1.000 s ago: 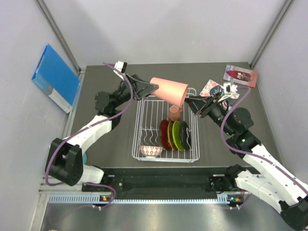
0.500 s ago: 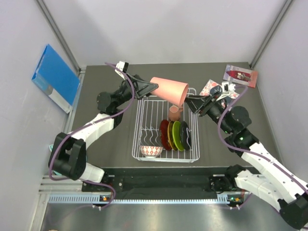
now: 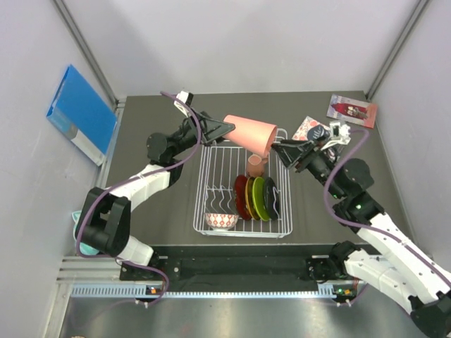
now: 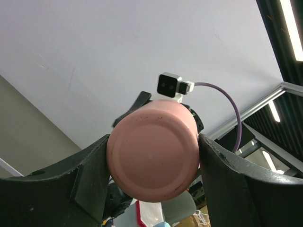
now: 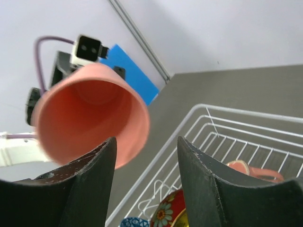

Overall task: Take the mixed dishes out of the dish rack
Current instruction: Place the cup at the center of the board.

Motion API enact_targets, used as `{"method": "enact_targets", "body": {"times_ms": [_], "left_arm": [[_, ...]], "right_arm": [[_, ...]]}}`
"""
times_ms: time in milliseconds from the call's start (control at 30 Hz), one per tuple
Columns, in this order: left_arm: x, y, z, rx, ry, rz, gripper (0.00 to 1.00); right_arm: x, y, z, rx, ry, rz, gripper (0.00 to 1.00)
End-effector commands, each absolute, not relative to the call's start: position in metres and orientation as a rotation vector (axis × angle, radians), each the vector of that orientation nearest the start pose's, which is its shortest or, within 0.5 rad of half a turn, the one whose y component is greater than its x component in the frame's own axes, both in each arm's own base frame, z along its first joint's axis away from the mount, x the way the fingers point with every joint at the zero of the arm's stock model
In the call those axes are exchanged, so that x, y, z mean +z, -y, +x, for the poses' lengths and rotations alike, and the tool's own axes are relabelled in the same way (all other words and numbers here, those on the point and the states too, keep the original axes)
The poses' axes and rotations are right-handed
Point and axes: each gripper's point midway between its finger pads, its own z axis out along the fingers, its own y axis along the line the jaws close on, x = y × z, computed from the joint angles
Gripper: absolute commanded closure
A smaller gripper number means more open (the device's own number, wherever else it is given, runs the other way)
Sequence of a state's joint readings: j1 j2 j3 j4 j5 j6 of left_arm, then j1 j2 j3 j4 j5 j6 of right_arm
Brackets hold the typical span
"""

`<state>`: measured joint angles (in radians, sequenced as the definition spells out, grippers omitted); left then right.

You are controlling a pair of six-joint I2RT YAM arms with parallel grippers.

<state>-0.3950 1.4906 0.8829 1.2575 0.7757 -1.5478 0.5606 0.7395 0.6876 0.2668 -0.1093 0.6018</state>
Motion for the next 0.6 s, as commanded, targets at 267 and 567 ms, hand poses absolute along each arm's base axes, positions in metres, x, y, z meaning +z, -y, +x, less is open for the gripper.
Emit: {"method": "enact_targets", "body": {"times_ms": [267, 567], "left_arm": [[0.406, 0.285, 0.260, -2.074, -1.272, 0.277, 1.00], [0.391, 0.289, 0.265, -2.023, -1.366, 0.270, 0.02]], "right_arm": [[0.384, -0.239, 0.268, 1.137, -1.376, -0.154, 0.51], [0.385, -0.216, 0.275, 1.008, -1.436, -0.067, 1.00]]}}
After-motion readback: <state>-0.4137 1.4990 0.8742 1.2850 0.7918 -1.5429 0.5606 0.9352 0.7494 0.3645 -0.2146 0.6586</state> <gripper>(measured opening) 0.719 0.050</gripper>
